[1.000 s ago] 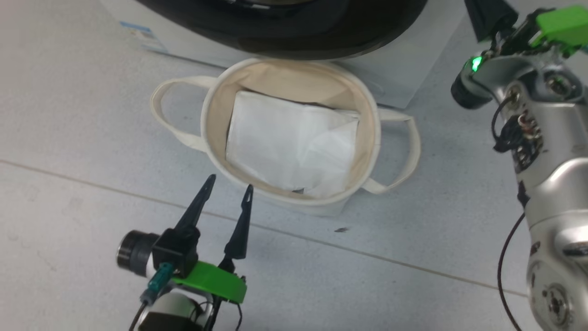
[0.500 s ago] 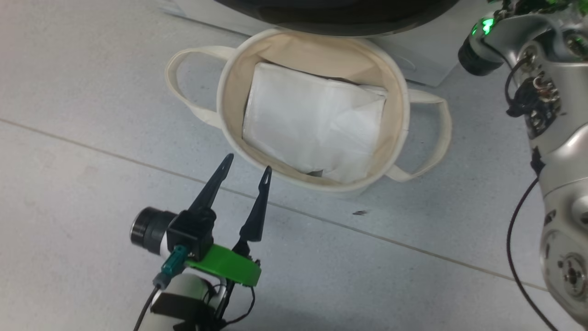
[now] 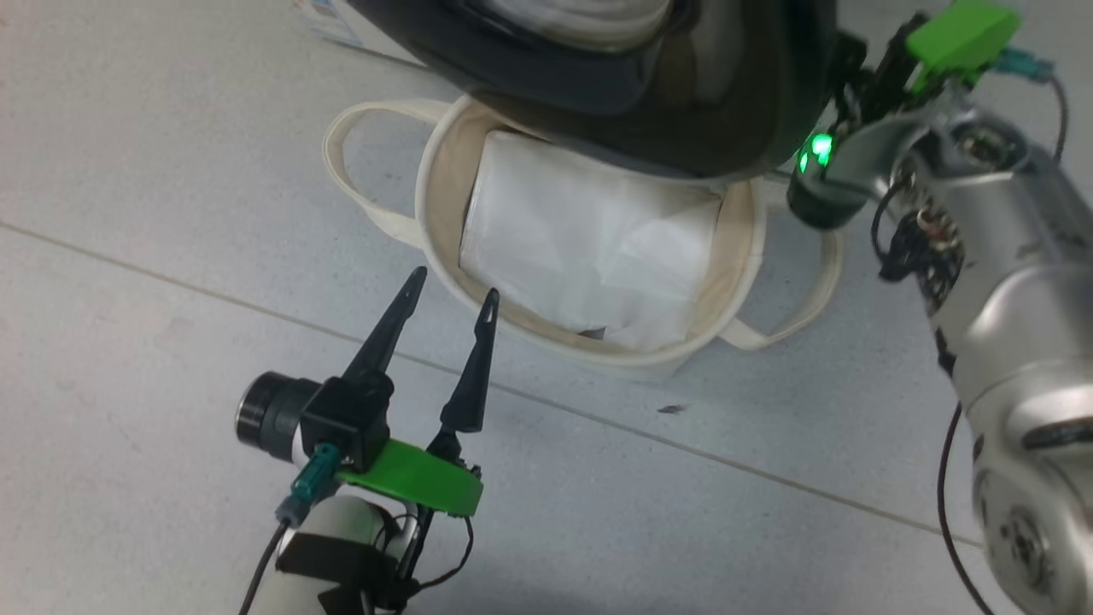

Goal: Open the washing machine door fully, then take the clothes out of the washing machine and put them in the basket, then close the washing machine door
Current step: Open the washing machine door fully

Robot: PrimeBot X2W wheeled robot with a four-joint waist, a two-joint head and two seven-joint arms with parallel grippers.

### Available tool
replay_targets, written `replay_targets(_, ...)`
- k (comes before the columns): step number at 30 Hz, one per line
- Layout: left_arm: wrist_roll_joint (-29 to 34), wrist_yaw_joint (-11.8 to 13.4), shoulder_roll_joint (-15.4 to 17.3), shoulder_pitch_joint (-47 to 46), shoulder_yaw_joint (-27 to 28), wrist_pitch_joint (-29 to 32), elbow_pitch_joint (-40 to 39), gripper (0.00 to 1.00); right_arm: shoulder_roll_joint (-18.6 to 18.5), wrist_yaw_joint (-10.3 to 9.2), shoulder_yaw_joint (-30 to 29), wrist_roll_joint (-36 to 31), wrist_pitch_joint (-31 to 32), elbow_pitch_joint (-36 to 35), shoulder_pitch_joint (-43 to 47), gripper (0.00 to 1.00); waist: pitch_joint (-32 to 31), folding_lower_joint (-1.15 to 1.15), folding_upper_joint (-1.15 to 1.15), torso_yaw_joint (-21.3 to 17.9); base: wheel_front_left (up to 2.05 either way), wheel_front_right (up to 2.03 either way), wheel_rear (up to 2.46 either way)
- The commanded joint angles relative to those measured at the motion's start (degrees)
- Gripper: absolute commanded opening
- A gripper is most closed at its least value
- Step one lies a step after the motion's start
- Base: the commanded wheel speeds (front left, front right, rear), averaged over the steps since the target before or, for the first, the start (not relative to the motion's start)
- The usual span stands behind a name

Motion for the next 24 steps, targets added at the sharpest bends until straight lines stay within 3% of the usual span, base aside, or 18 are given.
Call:
replay_targets(1, 0.2, 0.2, 0.6, 0.9, 2.1, -0.7, -1.4, 1.00, 1.7, 0.01, 1.1, -0.4, 0.8, -2.2, 1.5, 0.00, -0.8, 0.00, 0.00, -0.2, 0.00, 0.00, 0.00)
replay_targets(5, 0.0, 0.1, 0.6, 1.7, 2.7, -0.7, -1.2, 1.00, 1.9, 0.01, 5.0, 2.3, 2.7, -4.7, 6.0, 0.00, -2.3, -0.01, 0.00, 0.2, 0.00, 0.00, 0.00)
replay_targets(10, -0.2, 0.2, 0.5, 3.0, 3.5, -0.7, -0.9, 1.00, 1.9, 0.01, 14.0, 9.3, 2.3, -9.4, 12.4, 0.00, -4.2, -0.01, 0.00, 0.7, 0.00, 0.00, 0.00)
replay_targets(17, -0.5, 0.6, 0.4, 4.8, 4.9, -0.7, -0.7, 1.00, 1.9, 0.01, 28.5, 19.6, -2.4, -16.0, 19.4, 0.00, -6.6, -0.01, 0.00, 2.0, 0.00, 0.00, 0.00)
replay_targets(24, -0.6, 0.9, 0.4, 6.2, 5.9, -0.7, -0.2, 1.00, 1.9, 0.01, 38.4, 26.3, -7.3, -18.2, 21.2, 0.00, -8.6, -0.01, 0.00, 3.4, 0.00, 0.00, 0.00)
